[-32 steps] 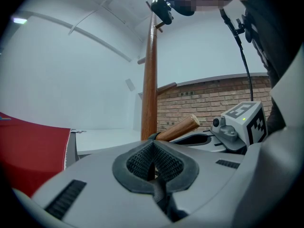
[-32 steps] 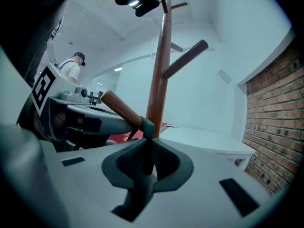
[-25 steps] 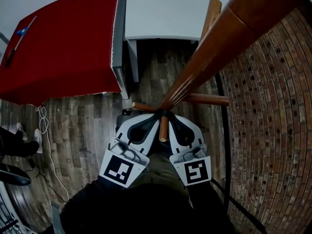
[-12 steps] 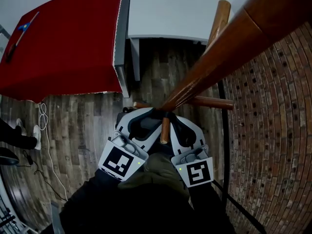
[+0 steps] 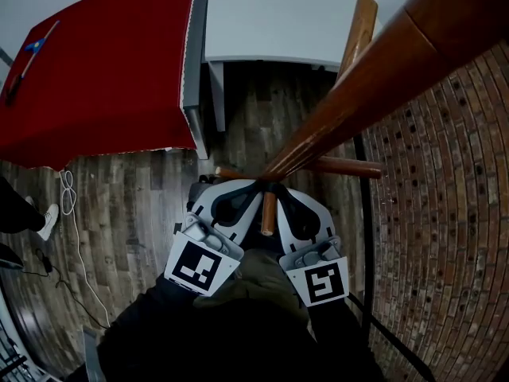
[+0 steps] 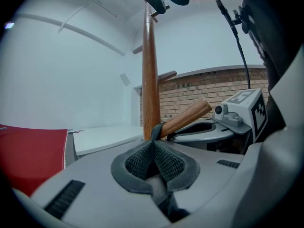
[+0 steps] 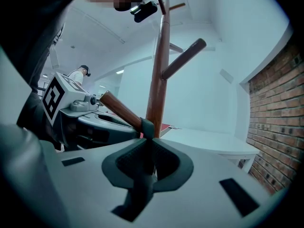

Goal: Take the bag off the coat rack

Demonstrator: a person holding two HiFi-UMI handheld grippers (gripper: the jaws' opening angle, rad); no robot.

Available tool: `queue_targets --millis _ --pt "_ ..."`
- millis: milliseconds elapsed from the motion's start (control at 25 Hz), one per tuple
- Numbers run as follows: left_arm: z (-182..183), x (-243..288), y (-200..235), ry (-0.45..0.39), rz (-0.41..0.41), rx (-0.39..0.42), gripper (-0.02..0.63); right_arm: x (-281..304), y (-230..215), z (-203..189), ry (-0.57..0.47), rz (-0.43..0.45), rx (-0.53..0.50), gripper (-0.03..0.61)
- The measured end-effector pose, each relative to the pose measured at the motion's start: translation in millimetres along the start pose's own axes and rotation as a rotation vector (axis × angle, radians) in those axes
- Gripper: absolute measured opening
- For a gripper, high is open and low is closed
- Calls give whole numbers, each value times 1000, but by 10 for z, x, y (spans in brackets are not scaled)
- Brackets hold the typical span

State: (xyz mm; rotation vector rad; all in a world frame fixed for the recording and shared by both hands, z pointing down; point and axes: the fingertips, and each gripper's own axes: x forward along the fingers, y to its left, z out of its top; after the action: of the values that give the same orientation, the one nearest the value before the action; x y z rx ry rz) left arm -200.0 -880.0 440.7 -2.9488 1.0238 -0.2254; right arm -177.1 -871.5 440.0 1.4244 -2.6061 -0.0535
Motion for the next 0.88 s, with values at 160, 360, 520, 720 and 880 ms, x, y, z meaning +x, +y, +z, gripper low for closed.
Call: queue_targets --millis 160,360,520,720,880 --pt "35 -27 0 -12 -3 -5 21 -27 8 29 -5 -19 2 37" --pt "121 -155 -26 -22 -9 -4 23 -92 94 135 -13 -43 -7 37" --pt "230 -350 -68 -24 -23 -14 22 -186 250 272 -11 -67 -6 37" --pt "383 -541 -196 -21 -53 -14 23 -366 382 438 -16 -113 9 37" --pt "472 -726 -386 -30 -89 -8 23 -596 523 528 -31 -164 12 37"
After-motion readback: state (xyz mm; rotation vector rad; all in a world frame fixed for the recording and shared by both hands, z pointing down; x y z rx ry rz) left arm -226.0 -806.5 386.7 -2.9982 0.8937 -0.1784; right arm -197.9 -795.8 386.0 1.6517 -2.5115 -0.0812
